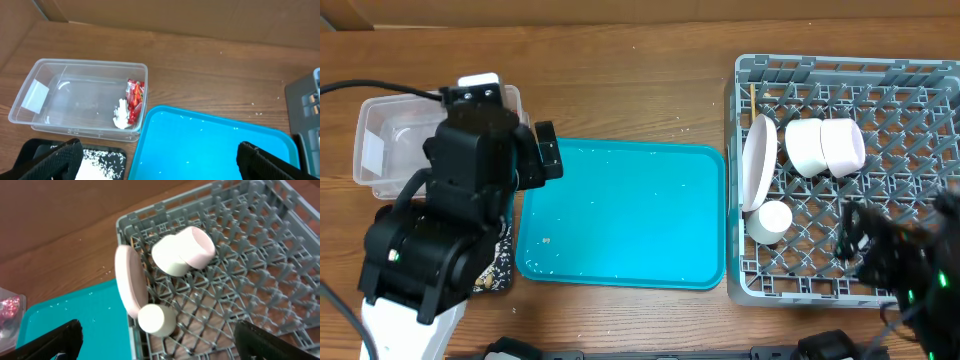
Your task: Sort waste into correct bins and load items into the dishwasher
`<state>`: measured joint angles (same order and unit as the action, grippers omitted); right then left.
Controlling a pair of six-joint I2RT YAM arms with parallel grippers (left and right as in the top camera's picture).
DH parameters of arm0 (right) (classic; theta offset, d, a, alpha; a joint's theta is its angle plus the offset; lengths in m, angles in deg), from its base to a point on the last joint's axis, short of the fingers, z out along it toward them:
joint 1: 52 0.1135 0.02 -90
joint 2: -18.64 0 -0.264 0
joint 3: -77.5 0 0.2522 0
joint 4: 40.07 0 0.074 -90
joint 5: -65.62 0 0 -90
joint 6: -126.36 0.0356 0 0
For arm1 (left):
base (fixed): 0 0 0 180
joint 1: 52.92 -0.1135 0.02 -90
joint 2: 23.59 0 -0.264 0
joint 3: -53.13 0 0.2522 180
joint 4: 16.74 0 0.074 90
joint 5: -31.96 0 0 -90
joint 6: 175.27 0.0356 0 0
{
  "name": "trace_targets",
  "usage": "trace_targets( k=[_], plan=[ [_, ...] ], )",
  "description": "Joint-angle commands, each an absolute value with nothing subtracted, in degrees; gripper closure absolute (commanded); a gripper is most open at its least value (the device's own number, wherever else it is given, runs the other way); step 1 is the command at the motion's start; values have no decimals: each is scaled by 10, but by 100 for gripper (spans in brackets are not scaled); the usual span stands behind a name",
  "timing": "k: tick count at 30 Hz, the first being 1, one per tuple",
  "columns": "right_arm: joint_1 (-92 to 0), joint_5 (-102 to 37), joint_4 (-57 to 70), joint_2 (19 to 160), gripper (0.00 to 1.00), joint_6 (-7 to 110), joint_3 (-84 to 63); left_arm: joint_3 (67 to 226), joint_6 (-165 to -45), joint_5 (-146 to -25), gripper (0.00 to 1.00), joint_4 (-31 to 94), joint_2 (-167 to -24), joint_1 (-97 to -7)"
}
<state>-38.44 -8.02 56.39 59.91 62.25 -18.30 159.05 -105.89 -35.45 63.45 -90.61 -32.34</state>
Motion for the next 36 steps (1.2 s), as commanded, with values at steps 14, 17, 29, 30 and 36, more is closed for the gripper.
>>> trace_targets(
  k=[14,17,29,30,36],
  plan=[
    [-477,-101,171,397,0,615,153,1597,-1060,-343,0,635,-1007,-324],
    [-478,-134,71,353,0,602,282,1597,-1061,-343,0,635,-1035,-324],
    [-503,-261,-117,186,0,526,554,1597,-1060,-343,0,634,-1144,-324],
    [-504,-260,-124,188,0,526,560,1597,-1060,-343,0,634,-1152,-324],
    [-506,-258,-158,188,0,526,601,1597,-1061,-343,0,634,-1207,-324]
  ],
)
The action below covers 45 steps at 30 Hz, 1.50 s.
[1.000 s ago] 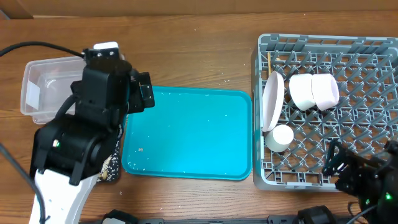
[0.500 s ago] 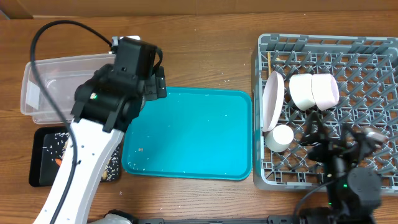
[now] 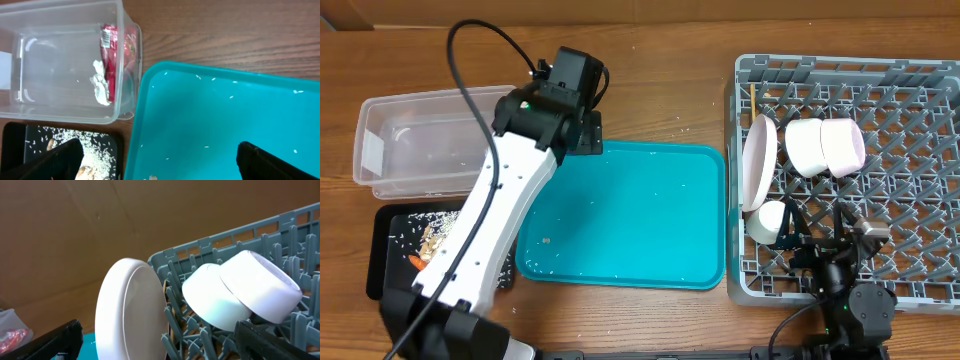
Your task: Sort waste into correct bins and load items into the dishwasher
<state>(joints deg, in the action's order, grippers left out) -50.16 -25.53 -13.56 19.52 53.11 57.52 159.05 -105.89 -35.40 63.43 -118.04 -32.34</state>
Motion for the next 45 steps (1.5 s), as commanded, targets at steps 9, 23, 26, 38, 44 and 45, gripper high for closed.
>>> trace_targets(
  k=[9,23,26,38,44,45],
  plan=[
    [-506,-258,-217,188,0,526,633,1597,-1061,-343,0,631,-1272,-323],
    [-506,-258,-217,188,0,526,633,1597,-1061,-344,0,630,-1317,-323],
    [-506,-258,-217,188,0,526,633,1597,-1061,-343,0,630,-1317,-324],
    [-506,-258,-217,188,0,526,633,1596,-1058,-341,0,629,-1145,-245],
    [-506,-258,-217,188,0,526,633,1577,-1007,-344,0,568,-1015,-241],
    [-506,-258,-217,188,0,526,633,1570,-987,-354,0,553,-999,-245]
  ],
)
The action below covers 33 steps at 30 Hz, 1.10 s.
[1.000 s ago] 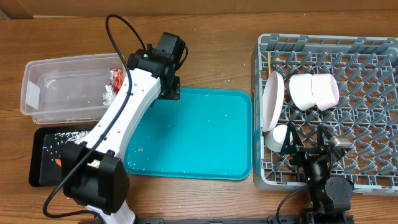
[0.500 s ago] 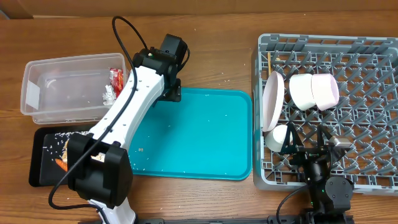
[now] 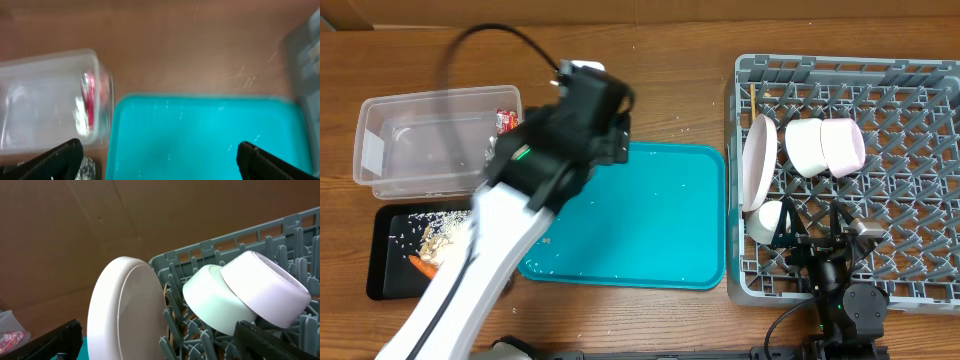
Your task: Sort waste into correct bins and load items into the dishwasher
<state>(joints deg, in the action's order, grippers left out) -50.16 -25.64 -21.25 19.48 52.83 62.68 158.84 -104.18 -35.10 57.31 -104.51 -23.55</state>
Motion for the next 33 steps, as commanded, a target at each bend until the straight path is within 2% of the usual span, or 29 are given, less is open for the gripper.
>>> trace_targets(
  k=[1,10,15,26,33],
  plan=[
    [-506,-258,-217,188,0,526,633,1558,-960,-373,0,536,-977,-254],
    [-506,-258,-217,188,0,526,633,1375,-931,-485,0,435,-790,-392],
    [-506,-258,-217,188,0,526,633,1233,-944,-491,0,349,-665,-441],
    [-506,-258,-217,188,0,526,633,930,-986,-502,0,177,-393,-481],
    [-506,-258,-217,188,0,526,633,805,-986,-502,0,152,-246,-481]
  ],
)
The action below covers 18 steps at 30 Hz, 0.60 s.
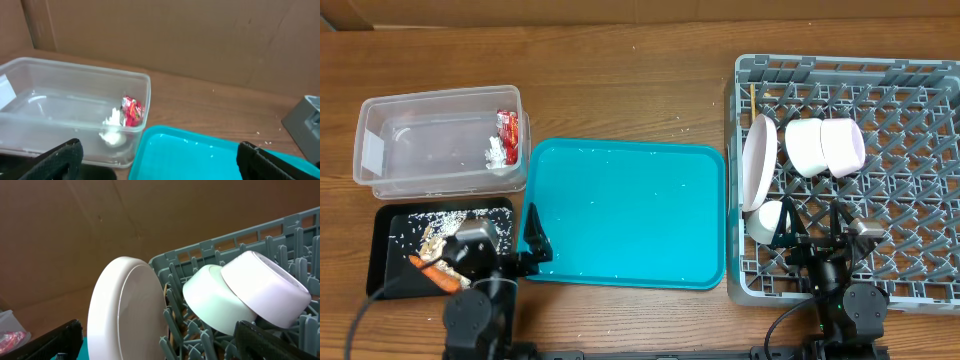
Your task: Sort waste into correct bins and load items into the dishwasher
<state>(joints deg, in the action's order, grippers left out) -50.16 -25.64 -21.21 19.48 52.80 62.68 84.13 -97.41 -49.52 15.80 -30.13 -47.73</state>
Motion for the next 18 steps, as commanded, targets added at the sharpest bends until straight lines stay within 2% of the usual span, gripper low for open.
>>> trace_targets(
  k=[1,13,18],
  plan=[
    [-506,-258,-217,188,0,526,633,799,-986,-502,0,152,-237,-482],
    [-506,-258,-217,188,0,526,633,671,-1008,-509,0,2,-237,-485],
    [-506,-258,-217,188,0,526,633,671,-1007,-511,0,5,-237,-485]
  ],
)
